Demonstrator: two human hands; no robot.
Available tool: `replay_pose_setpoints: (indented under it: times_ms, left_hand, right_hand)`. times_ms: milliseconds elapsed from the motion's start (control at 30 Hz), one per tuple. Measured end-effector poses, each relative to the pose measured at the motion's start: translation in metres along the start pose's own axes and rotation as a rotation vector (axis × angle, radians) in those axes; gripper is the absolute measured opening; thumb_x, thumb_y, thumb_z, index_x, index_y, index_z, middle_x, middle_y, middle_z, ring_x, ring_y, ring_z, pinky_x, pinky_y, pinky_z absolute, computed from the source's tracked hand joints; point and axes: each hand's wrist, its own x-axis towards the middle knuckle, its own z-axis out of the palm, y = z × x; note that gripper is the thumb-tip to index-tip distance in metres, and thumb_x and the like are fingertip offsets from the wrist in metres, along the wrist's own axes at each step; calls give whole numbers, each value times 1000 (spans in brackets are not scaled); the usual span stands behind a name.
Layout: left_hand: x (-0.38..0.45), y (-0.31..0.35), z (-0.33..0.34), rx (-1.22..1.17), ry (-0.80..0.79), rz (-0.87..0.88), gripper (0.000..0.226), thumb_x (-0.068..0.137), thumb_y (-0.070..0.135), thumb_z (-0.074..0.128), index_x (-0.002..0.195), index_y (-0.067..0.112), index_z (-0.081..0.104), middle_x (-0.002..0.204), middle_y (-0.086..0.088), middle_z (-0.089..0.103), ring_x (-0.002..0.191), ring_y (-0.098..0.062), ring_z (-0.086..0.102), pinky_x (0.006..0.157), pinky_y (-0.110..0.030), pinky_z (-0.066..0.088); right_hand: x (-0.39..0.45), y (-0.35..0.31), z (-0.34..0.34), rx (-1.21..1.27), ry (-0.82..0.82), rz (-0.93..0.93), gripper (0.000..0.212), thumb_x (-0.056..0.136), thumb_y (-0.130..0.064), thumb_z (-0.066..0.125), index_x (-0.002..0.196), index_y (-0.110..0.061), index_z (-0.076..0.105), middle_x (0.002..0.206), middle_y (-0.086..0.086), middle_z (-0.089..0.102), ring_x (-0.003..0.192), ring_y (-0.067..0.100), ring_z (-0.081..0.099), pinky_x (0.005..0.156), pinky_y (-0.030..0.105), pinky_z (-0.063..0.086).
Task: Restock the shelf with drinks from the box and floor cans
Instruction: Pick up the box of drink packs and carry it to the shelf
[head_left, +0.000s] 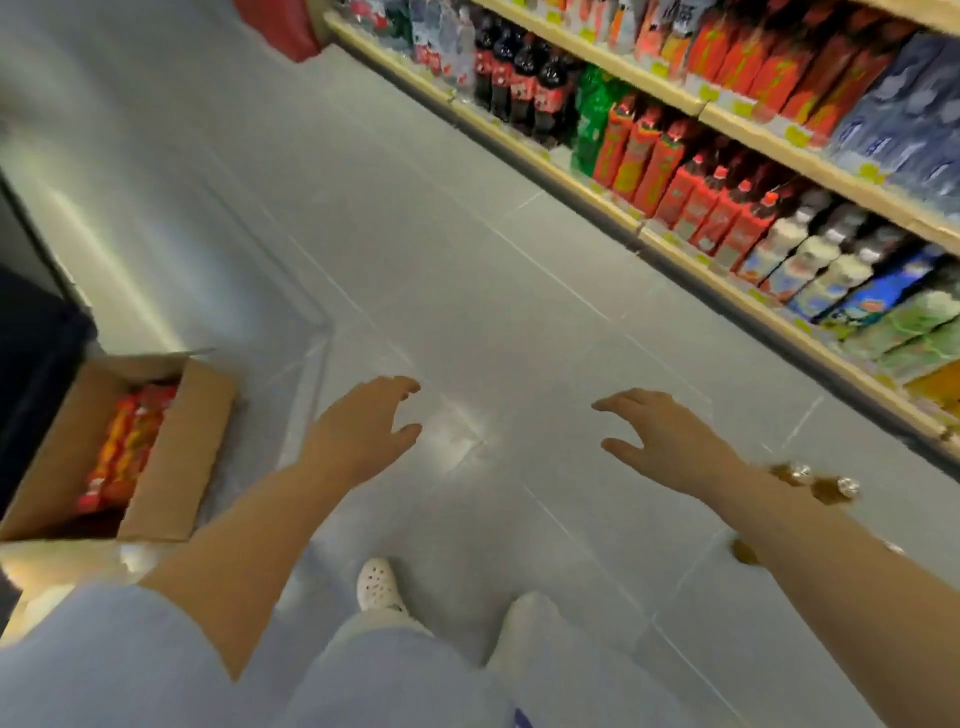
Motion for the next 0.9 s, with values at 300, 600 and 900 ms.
replay_pose_setpoints:
  times_ms: [300,600,900]
  left_hand:
    - [-75,-154,30,-444,111,-520,41,88,16,54,127,11,46,125,-11,54,112,-26,51,97,-32,38]
    - [-117,-332,-7,-580,213,-790,40,90,19,52,128,13,45,130,-8,53,120,-26,48,102,-33,36]
    - [-117,-452,-45,-619,175,-917,38,90,20,51,127,14,46,132,-8,52,120,-24,49,102,-31,38]
  right_hand:
    - [79,-134,53,-95,-252,-242,45,92,-29,47,136,-22,37,143,3,40,131,22,36,107,35,32]
    - [181,-324,95,-150,-381,-347,44,92,-26,47,135,-20,39,142,4,41,131,23,36,106,35,32]
    - [260,-464,126,-225,-499,-426,43,92,-24,47,134,-18,41,140,7,44,130,24,38,107,34,33]
